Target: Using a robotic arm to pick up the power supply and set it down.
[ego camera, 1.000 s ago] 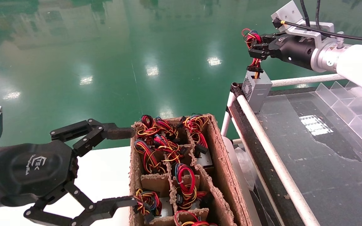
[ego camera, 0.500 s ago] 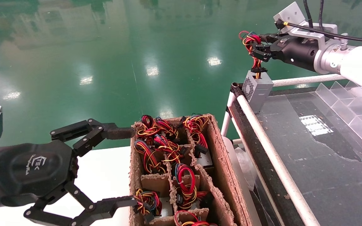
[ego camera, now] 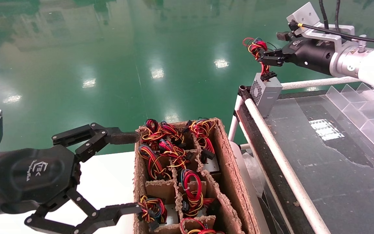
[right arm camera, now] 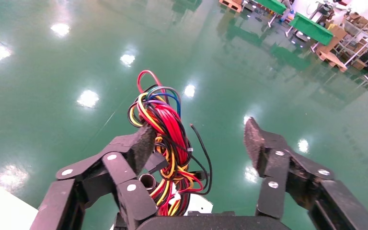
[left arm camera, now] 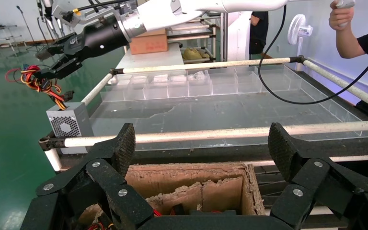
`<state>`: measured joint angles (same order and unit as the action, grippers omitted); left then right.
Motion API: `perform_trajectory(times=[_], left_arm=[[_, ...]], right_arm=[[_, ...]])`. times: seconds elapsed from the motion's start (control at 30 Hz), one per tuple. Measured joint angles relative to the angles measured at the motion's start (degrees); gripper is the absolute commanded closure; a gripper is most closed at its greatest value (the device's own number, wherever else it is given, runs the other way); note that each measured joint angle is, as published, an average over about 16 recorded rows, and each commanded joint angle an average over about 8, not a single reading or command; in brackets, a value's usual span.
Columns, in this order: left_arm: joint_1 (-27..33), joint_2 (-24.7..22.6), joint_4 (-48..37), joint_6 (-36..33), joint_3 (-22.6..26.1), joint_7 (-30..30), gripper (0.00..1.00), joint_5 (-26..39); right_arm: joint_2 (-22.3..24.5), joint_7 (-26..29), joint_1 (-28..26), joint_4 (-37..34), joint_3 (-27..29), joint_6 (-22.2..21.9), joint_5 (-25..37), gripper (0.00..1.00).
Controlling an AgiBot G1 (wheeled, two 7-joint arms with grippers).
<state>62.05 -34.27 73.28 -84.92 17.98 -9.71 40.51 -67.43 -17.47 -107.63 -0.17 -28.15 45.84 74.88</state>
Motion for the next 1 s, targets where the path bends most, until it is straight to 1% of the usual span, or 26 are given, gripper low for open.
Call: perform_trajectory(times=[0.5, 0.77, 1.0], left_arm=[[0.0, 0.0, 0.0, 0.0, 0.0, 0.0, 0.00, 0.0], [0.0, 0.0, 0.0, 0.0, 0.0, 0.0, 0.00, 0.0], [0.0, 0.0, 0.0, 0.0, 0.1, 0.0, 0.00, 0.0]], right_arm=[[2.7, 2.0, -0.8, -0.5, -0.2, 4.6, 0.3, 0.00], [5.0, 3.9, -0.7, 0.1, 1.7, 8.0, -2.5, 0.00], [7.5, 6.1, 1.7, 3.9, 3.6, 11.3, -6.0, 0.00]])
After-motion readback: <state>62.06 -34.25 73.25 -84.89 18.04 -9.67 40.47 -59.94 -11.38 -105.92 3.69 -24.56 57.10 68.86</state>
